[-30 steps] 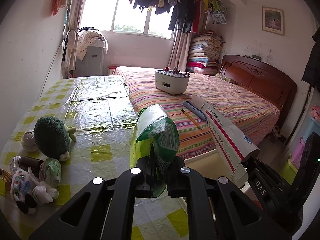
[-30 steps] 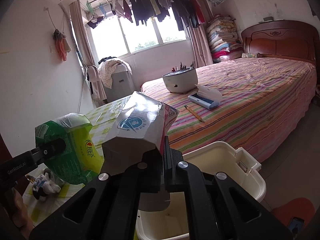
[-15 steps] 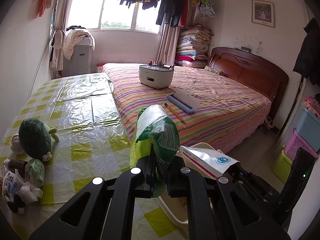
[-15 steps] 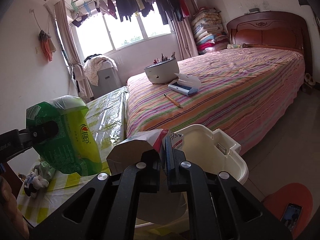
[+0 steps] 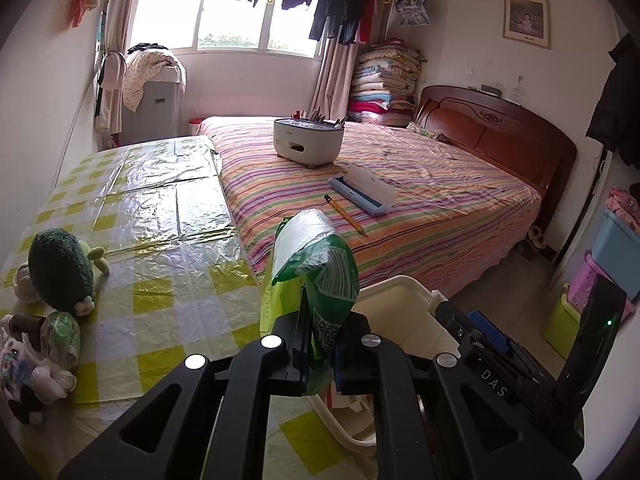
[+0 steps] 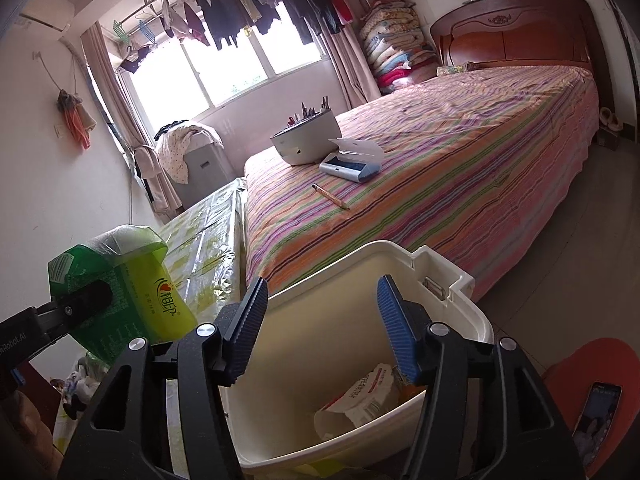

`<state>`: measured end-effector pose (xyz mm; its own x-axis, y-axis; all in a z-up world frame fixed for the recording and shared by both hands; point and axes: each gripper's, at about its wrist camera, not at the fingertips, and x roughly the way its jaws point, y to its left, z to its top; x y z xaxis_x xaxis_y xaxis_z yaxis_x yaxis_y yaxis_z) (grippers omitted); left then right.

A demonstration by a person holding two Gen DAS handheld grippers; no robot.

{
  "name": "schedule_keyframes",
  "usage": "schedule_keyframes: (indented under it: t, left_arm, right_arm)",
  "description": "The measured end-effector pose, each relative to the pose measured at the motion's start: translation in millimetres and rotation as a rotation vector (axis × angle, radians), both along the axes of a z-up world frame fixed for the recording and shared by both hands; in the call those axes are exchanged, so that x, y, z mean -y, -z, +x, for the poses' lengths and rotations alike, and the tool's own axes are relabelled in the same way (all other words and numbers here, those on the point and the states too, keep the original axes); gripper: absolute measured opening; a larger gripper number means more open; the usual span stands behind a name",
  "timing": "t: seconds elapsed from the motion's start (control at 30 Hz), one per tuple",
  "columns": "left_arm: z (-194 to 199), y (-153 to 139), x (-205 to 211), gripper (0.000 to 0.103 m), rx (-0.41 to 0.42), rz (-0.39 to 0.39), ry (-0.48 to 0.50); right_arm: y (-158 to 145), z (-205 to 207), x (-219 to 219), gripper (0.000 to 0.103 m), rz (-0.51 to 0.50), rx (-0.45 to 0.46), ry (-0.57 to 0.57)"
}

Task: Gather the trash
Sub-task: 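Lower the green snack bag into the cream bin and open the left tool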

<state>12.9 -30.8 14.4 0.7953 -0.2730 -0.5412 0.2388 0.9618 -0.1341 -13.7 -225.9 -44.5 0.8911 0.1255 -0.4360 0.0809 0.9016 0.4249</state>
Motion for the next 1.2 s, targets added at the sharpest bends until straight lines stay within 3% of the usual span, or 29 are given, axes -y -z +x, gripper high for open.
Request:
schedule_keyframes:
  t: [0.67,1.2]
  left_arm:
    - [10.5,6.7,35.2,0.008,-0.038,0.006,0.079]
    - [16.4,18.0,59.2,0.009,-0.076,0.048,0.117]
  right_arm:
    - [-5.9,-27.2,36.8,0.071,0.131,0.141,0.156]
    - [-3.9,-30.8,49.5,0.073,0.18,0.155,0.175]
